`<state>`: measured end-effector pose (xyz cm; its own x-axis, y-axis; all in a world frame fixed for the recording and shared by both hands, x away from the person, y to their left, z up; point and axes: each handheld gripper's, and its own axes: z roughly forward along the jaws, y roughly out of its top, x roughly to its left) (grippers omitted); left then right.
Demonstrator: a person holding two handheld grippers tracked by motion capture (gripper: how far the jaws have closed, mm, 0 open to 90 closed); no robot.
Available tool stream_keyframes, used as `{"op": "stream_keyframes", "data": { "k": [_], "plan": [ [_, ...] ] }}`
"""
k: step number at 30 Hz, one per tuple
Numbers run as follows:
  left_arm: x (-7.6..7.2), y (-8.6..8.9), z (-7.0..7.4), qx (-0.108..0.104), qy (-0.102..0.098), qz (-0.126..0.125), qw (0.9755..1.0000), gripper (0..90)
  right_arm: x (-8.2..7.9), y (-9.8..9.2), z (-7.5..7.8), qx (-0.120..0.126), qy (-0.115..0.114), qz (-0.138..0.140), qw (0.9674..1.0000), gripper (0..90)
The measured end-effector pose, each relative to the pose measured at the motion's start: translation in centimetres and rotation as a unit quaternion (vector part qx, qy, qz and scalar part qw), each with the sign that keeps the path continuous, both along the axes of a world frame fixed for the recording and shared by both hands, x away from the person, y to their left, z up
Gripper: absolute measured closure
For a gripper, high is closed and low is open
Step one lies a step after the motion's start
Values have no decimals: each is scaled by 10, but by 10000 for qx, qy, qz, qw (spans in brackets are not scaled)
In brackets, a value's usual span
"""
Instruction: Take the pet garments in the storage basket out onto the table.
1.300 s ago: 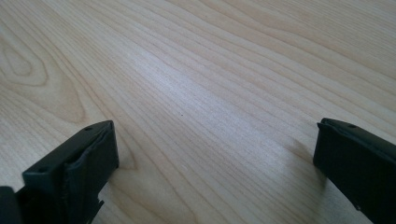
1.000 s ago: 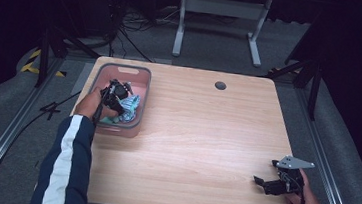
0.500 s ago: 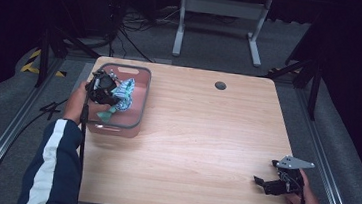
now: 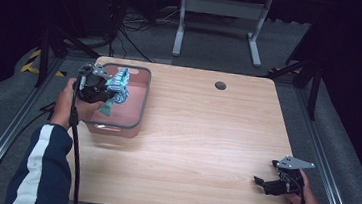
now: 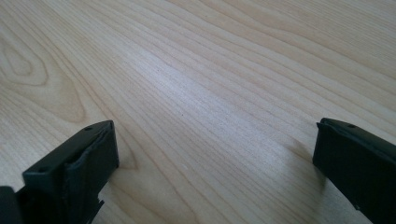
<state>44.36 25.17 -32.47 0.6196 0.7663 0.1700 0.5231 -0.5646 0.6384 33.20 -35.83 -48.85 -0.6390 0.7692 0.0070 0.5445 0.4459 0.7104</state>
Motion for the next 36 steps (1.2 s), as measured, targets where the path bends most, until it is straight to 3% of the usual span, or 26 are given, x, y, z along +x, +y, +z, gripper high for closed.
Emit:
{"op": "stream_keyframes", "data": {
  "k": [13, 25, 36],
  "plan": [
    [-17, -13, 30, -58, -416, -216, 9989, 739, 0, 0, 0, 0, 0, -1, 10000, 5],
    [-27, -37, 47, -49, -559, -573, 9968, 739, 0, 0, 0, -1, -4, -1, 10000, 5],
    [-35, -74, 59, 33, -705, -1119, 9912, 738, 0, 0, 0, -2, -4, -1, 10000, 5]
  ]
}}
